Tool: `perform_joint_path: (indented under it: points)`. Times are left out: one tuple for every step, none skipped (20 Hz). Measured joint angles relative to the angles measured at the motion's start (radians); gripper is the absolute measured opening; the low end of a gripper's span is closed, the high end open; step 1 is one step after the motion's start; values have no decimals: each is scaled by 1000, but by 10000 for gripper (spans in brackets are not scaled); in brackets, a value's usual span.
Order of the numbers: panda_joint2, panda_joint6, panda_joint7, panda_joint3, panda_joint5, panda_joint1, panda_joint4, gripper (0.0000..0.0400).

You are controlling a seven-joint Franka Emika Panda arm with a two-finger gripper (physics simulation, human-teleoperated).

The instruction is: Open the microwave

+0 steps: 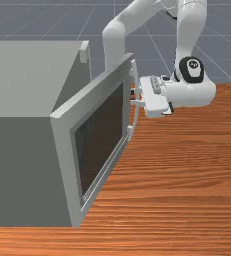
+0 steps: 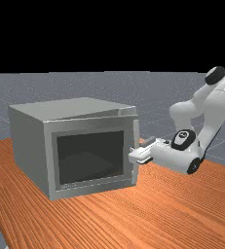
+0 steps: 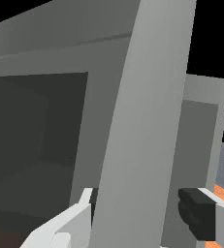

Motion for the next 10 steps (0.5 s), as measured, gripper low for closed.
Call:
perform_joint_path:
  points:
    - [5, -21, 0, 12, 6, -13, 19, 208]
    - [12, -46, 0, 26, 13, -32, 60, 176]
    - [24, -73, -1, 41, 21, -44, 94, 181]
    - [34, -97, -12, 53, 28, -58, 119, 183]
    - [42, -119, -21, 65, 35, -75, 137, 191]
    - [52, -140, -44, 75, 41, -94, 171, 176]
    - [67, -165, -60, 86, 45, -105, 204, 177]
    - [78, -185, -72, 98, 50, -119, 226, 180]
    - [84, -204, -83, 105, 54, -131, 246, 180]
    - [100, -232, -102, 116, 63, -149, 280, 179]
